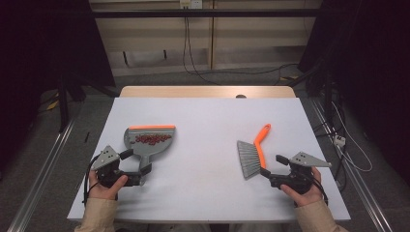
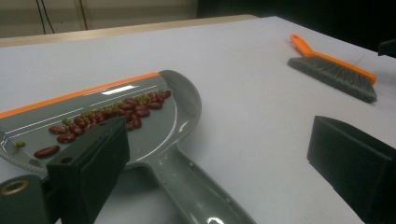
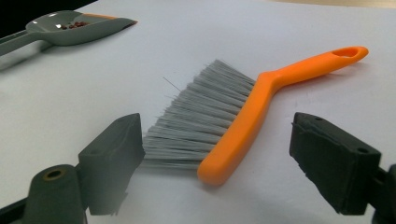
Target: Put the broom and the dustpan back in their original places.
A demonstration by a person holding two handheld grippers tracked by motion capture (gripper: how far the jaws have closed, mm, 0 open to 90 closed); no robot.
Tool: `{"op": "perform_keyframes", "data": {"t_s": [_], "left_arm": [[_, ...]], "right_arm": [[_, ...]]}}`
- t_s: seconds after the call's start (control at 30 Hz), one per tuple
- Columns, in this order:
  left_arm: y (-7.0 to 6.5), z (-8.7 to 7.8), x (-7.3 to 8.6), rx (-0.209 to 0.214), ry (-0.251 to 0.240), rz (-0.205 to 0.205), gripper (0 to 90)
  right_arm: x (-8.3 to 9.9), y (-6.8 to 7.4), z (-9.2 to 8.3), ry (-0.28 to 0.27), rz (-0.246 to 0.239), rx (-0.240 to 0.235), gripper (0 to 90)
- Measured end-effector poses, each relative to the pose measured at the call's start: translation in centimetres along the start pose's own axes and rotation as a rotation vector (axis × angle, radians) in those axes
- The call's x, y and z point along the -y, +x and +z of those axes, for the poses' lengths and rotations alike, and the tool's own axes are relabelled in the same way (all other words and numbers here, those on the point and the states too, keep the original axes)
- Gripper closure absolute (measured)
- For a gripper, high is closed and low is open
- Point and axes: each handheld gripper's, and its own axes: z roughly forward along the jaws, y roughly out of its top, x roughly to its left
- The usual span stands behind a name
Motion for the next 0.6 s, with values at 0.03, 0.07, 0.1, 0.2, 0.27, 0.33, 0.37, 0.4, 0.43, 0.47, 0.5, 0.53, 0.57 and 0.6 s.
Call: {"op": "perform_keyframes", "data": {"t_s": [0.03, 0.07, 0.1, 0.2, 0.27, 0.33, 0.37, 0.4, 0.43, 0.47, 0.5, 0.53, 0.57, 0.6], "left_arm": [[0.05, -0.07, 0.07, -0.002, 0.001, 0.000, 5.7], [0.07, -0.12, 0.13, -0.005, 0.002, 0.000, 5.7], [0.11, -0.18, 0.19, -0.002, 0.002, 0.000, 5.7], [0.15, -0.34, 0.35, -0.003, 0.005, 0.002, 5.7], [0.13, -0.41, 0.48, 0.006, 0.003, -0.003, 5.7], [0.11, -0.44, 0.62, 0.011, 0.009, 0.001, 5.7], [0.10, -0.43, 0.68, 0.012, 0.011, -0.001, 5.7], [0.10, -0.43, 0.71, 0.016, 0.013, -0.002, 5.7], [0.09, -0.41, 0.73, 0.017, 0.012, -0.002, 5.7], [0.07, -0.37, 0.71, 0.015, 0.012, 0.001, 5.7], [0.06, -0.34, 0.69, 0.017, 0.011, 0.004, 5.7], [0.07, -0.32, 0.68, 0.016, 0.009, 0.002, 5.7], [0.09, -0.31, 0.68, 0.017, 0.010, -0.001, 5.7], [0.11, -0.31, 0.68, 0.014, 0.013, -0.001, 5.7]], "right_arm": [[0.06, -0.01, -0.11, 0.002, -0.001, 0.003, 17.3], [0.10, -0.06, -0.18, 0.003, -0.004, 0.006, 17.2], [0.17, -0.08, -0.28, 0.001, -0.002, 0.005, 17.1], [0.33, -0.09, -0.55, 0.001, -0.011, 0.009, 17.0], [0.48, -0.04, -0.70, 0.004, -0.011, 0.004, 17.0], [0.59, -0.04, -0.79, 0.005, -0.018, 0.005, 16.8], [0.63, -0.01, -0.82, 0.006, -0.018, 0.002, 16.8], [0.67, 0.01, -0.84, 0.008, -0.019, 0.005, 16.8], [0.70, 0.00, -0.84, 0.010, -0.018, 0.002, 16.8], [0.73, -0.03, -0.80, 0.008, -0.018, -0.002, 16.8], [0.73, -0.02, -0.78, 0.010, -0.019, 0.001, 16.8], [0.73, -0.03, -0.73, 0.011, -0.021, 0.000, 16.8], [0.73, -0.01, -0.71, 0.010, -0.023, -0.001, 16.7], [0.75, -0.01, -0.70, 0.008, -0.025, -0.002, 16.7]]}}
